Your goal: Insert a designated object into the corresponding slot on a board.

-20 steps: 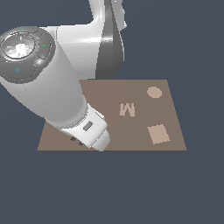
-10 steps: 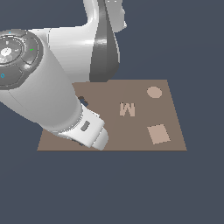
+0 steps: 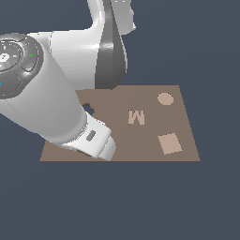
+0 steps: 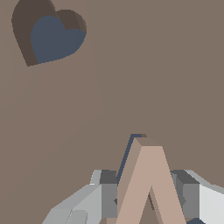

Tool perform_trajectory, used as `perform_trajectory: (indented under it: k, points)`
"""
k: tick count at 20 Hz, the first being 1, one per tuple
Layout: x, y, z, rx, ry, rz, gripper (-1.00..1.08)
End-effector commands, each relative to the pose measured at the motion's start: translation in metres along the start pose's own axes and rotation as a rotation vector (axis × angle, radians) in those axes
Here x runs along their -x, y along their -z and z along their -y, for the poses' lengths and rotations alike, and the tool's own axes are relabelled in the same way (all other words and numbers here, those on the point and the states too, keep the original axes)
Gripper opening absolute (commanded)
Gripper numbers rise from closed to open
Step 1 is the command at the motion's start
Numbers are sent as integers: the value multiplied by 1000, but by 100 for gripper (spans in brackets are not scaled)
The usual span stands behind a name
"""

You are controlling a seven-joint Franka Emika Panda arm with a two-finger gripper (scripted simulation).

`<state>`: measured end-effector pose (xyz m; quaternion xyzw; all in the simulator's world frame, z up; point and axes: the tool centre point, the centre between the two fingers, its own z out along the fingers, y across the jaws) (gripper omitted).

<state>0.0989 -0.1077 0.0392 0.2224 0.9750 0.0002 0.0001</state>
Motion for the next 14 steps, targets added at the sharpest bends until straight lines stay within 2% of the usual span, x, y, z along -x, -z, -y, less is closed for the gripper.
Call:
perform_trajectory:
  k: [1,4,5,14]
  points:
    - [0,-4,0,0,2,0,-100]
    - [0,-9,0,0,4,0,-100]
    - [0,-9,0,0,4,0,100]
    - [0,-9,0,0,4,0,100]
